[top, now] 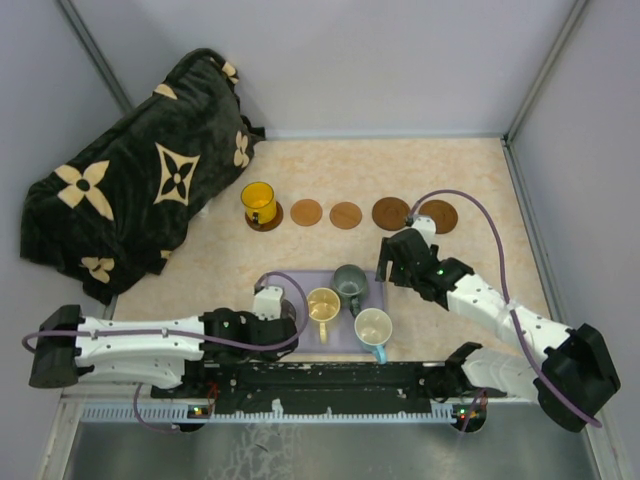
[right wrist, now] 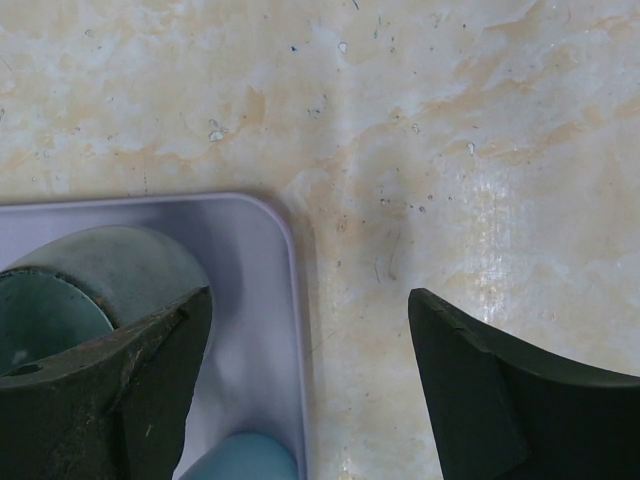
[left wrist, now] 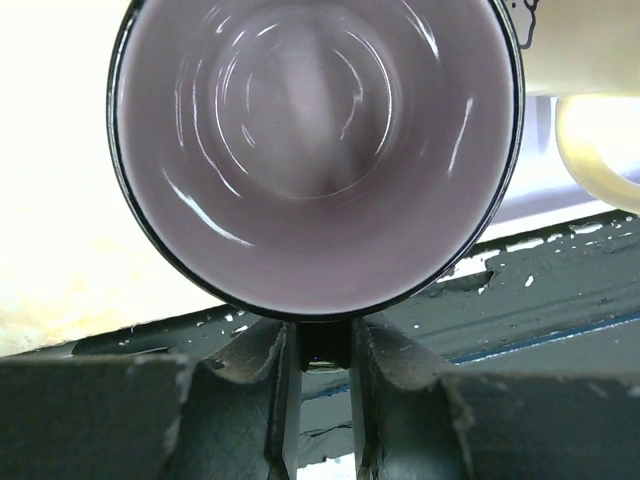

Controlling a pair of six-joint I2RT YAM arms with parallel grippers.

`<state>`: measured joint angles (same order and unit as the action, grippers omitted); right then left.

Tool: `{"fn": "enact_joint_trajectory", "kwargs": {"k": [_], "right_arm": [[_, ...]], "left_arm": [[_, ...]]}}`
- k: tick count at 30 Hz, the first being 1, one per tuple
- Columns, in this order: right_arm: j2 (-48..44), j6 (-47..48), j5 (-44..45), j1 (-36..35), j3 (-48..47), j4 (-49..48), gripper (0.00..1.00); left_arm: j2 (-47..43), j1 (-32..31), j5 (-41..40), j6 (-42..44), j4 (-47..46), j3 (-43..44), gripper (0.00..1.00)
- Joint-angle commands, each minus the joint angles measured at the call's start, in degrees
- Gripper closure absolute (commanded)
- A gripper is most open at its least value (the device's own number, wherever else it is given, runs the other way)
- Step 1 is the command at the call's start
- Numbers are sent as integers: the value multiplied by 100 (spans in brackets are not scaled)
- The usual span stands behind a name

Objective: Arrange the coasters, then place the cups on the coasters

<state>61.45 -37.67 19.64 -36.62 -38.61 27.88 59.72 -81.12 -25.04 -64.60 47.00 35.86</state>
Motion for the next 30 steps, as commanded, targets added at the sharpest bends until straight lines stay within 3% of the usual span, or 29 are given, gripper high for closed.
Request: {"fn": "enact_joint_trajectory", "kwargs": {"k": [1, 13, 30], "right_arm": [[-2, -18, 84, 41, -15, -229, 20], [-71, 17, 154, 41, 7, -236, 20], [-114, 30, 212, 41, 82, -274, 20]], "left_arm": [[216, -162, -447, -27, 206, 320, 94], [391, -309, -1055, -313, 872, 991, 100], [393, -305, -2291, -665, 1618, 1607, 100]]}}
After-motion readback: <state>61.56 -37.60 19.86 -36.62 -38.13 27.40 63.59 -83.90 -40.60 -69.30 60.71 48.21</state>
